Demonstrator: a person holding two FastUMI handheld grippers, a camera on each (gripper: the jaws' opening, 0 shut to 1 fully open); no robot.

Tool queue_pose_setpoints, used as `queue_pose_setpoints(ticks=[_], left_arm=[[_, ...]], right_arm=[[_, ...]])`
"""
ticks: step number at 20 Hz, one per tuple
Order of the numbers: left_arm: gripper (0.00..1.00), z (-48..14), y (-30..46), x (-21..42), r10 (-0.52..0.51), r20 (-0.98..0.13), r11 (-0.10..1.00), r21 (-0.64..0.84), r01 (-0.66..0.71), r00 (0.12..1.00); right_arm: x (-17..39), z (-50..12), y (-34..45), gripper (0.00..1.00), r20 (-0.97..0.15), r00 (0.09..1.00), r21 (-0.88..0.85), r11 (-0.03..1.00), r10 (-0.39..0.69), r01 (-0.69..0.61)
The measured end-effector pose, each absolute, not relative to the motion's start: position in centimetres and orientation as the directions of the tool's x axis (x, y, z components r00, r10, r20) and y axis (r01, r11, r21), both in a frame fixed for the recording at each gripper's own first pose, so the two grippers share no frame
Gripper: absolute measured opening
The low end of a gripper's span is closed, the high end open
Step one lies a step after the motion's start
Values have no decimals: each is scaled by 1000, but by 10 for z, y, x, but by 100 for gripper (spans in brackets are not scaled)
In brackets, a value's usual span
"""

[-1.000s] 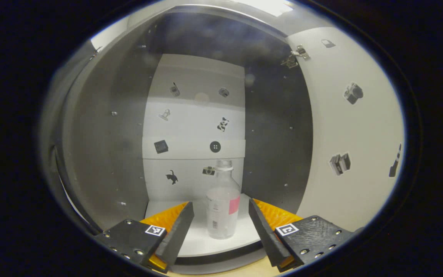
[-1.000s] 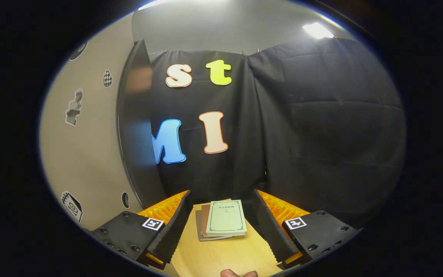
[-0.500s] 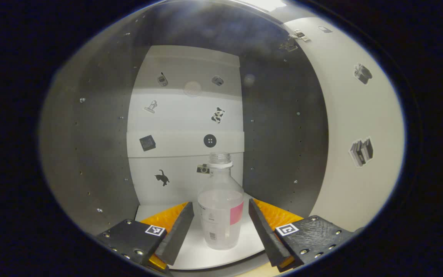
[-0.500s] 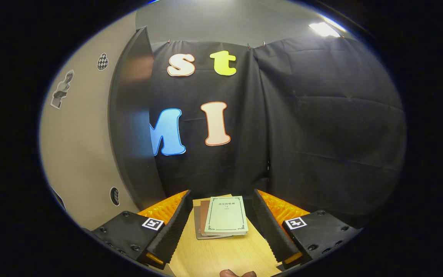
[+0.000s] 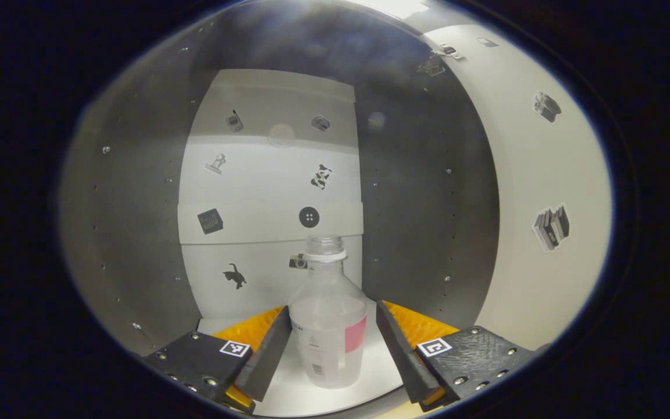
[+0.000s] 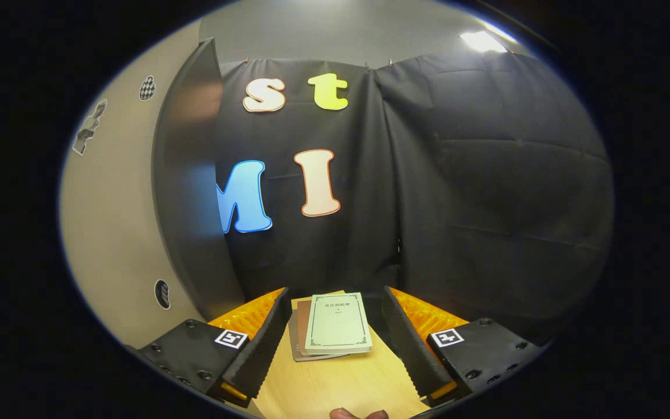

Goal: Open the cabinet door with the right hand, grasp the bottle in the cabinet with the left hand and place it on the coaster, then close the cabinet door with the right hand.

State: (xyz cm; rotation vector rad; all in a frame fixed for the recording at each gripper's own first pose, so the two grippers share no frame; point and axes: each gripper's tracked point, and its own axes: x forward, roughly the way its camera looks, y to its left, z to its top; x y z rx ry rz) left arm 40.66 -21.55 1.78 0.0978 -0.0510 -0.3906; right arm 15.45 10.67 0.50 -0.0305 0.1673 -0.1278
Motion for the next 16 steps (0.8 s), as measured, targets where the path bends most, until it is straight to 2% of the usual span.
queue_pose_setpoints(ticks=[1,2,3,4,5,6,8,9,16], left_arm=[[87,18,-214,408,-376,30,922,109,371,926],[80,19,-211,405,-374,36,924,106,369,927],[72,16,-214,409,-376,32,923,106,371,926],[71,18,-215,409,-380,37,921,110,374,924],[73,17,-214,410,-377,33,921,115,371,926],[72,17,-213,409,-376,32,922,117,370,926],[72,19,-214,404,-378,36,921,112,372,925],[72,21,-213,401,-380,40,921,112,374,924],[73,37,-195,357,-388,68,916,140,376,919]], right_arm=[[154,4,106,98,-165,977,-42,991,-134,129],[155,4,105,98,-166,976,-41,990,-138,133],[156,4,105,93,-170,975,-39,990,-140,136],[156,3,104,94,-172,975,-34,990,-142,138],[154,3,104,99,-173,974,-29,990,-144,141],[154,4,104,94,-171,974,-25,989,-146,144],[155,4,102,94,-166,974,-24,988,-153,151],[155,5,102,98,-162,974,-24,988,-157,155],[152,6,102,99,-141,976,-9,986,-164,165]])
